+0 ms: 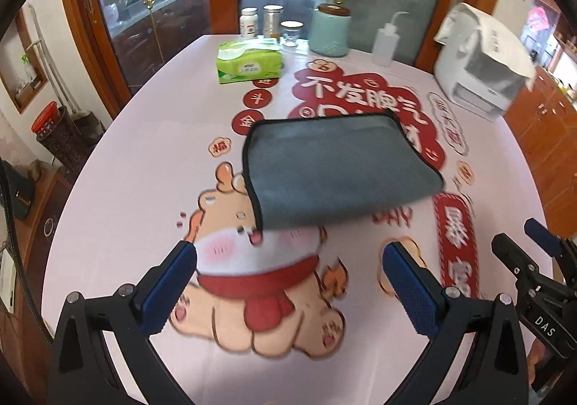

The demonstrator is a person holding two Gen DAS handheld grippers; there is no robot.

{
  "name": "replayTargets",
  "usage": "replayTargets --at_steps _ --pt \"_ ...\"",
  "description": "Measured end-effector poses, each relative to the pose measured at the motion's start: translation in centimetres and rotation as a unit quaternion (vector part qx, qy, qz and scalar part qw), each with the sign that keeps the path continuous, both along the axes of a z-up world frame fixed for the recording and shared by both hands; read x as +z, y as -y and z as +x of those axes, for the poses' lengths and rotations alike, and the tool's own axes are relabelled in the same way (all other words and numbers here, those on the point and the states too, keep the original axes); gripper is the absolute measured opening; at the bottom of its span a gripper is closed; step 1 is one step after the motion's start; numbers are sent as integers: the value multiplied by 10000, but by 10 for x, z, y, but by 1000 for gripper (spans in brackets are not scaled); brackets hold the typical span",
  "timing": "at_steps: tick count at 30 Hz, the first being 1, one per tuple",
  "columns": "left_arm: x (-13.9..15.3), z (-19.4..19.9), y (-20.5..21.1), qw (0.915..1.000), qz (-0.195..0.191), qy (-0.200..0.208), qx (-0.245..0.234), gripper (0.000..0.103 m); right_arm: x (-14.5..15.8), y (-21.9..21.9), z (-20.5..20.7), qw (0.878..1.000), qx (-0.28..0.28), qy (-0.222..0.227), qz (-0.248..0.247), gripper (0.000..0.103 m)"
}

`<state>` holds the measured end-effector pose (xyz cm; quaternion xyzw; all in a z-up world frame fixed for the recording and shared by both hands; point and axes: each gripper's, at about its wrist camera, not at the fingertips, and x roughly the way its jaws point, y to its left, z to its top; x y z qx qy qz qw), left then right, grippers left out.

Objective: Fold towel

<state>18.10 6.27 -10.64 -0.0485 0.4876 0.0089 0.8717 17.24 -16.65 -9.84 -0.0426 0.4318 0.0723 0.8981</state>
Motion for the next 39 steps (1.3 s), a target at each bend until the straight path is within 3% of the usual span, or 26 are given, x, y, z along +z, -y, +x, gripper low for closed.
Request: replayTargets --at_steps 14,22,30,39 --pt "58 -122 42 9977 -21 428 -523 103 40 26 -113 9985 -426 39 343 88" --pt "69 -165 52 9973 -105 290 -673 103 62 24 -154 9973 -497 166 510 102" --pt "79 -185 45 9976 42 381 -571 103 73 19 -172 9964 -639 169 533 103" --pt "91 -181 43 9958 149 457 -785 103 83 16 -182 9931 -1034 230 509 103"
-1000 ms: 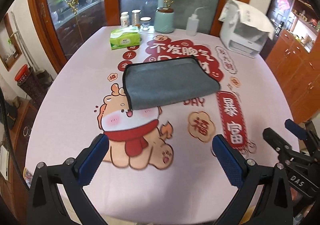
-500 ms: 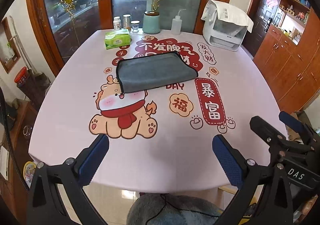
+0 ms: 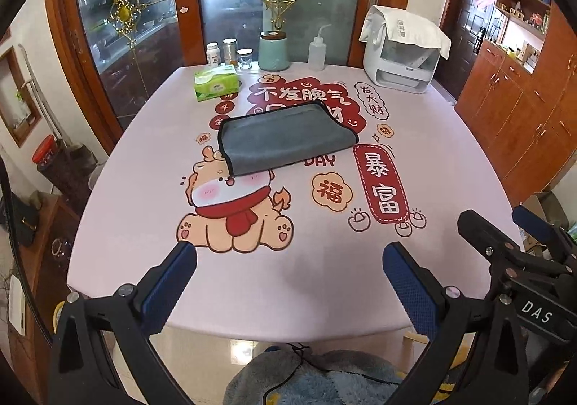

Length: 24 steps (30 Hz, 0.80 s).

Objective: Fold towel

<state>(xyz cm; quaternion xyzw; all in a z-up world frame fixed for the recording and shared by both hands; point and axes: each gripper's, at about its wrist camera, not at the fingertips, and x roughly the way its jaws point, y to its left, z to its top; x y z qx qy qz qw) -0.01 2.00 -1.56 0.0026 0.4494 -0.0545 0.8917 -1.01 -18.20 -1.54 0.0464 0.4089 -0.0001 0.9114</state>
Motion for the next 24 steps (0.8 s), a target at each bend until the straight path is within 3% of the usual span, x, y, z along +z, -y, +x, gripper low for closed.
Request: replayTargets --at_steps 24 --pt "14 16 1 9995 275 136 26 103 16 -3 -7 9994 -316 117 -65 103"
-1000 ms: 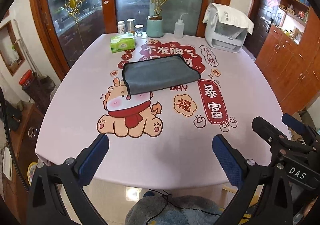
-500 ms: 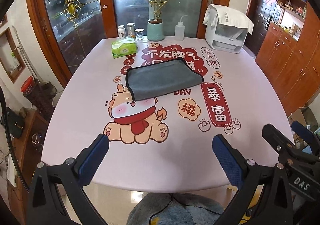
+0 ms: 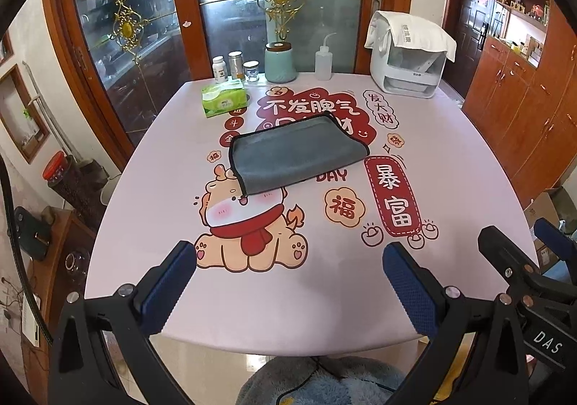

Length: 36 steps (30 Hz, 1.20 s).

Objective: Fold towel

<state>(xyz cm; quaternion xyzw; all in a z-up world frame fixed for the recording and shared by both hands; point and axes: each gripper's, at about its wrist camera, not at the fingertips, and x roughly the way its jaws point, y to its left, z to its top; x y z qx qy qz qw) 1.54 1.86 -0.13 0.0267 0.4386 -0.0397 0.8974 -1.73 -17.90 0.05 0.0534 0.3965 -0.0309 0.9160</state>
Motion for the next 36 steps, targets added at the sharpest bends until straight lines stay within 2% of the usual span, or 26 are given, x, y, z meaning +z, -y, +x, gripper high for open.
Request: replayTargets --at_steps 12,36 --pt "1 9 -6 10000 -17 -36 -12 103 8 -10 7 9997 64 132 -202 103" --pt "0 16 -4 10000 -12 -71 -10 103 3 -7 17 9999 36 19 -164 103"
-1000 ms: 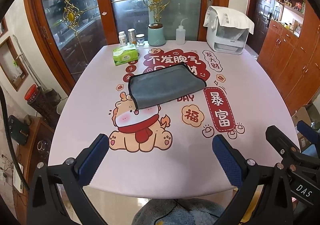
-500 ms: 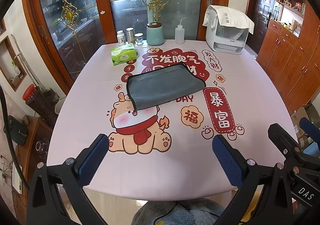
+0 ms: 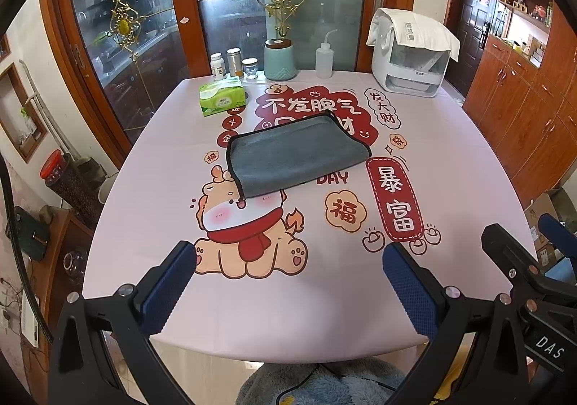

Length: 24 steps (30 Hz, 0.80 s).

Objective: Fold towel

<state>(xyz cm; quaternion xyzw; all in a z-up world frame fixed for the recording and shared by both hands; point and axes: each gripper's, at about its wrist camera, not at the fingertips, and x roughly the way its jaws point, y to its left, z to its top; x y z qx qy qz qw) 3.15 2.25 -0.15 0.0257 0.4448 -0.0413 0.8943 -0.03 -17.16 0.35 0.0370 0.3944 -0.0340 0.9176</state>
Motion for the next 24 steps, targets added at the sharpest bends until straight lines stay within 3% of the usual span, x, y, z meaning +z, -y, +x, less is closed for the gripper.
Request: replayTargets --at_steps 24 --pt "-1 2 2 10000 8 -12 -2 103 -5 1 2 10000 -28 -50 31 103"
